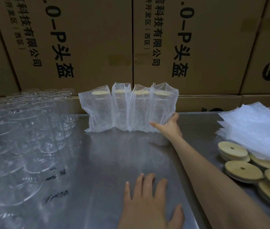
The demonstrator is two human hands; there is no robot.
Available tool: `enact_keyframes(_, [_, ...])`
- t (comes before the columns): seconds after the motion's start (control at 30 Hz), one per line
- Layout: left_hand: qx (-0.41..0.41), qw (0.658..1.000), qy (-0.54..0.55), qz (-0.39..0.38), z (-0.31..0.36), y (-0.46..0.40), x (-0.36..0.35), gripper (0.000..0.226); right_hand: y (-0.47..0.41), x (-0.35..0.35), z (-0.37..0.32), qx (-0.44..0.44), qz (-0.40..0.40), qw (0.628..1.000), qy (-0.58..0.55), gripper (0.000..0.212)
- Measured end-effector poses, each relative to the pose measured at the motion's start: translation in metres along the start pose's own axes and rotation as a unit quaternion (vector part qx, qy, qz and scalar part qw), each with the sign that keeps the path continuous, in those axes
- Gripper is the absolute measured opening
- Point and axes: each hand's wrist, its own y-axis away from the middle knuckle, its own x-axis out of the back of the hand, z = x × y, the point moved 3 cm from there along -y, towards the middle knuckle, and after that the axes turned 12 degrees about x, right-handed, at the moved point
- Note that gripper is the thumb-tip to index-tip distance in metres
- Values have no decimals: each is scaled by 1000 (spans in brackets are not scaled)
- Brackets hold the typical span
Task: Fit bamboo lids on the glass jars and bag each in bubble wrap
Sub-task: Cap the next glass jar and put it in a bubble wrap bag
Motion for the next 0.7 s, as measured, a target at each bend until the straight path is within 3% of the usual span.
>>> enact_keyframes(0.1, [0, 999, 22, -24, -3, -1, 7, 55, 8, 5, -2, 11, 27, 999, -40, 108])
enact_keyframes(0.2, [-1, 997, 49, -68, -5, -3, -2, 81, 24, 11, -3, 11, 48, 998, -50, 110])
enact_keyframes(0.4, [-8, 997, 66, -32, -9, -2, 1, 49, 74, 30, -8, 0, 42, 998, -37, 105])
enact_keyframes(0.53, [0, 995, 94, -21, -7, -1, 8, 43, 120, 48, -14, -1, 26, 1000, -14, 80])
enact_keyframes(0.7, [-8, 995, 82, 58, -1, 16, 24, 29, 185, 75, -22, 38, -17, 999, 25, 26])
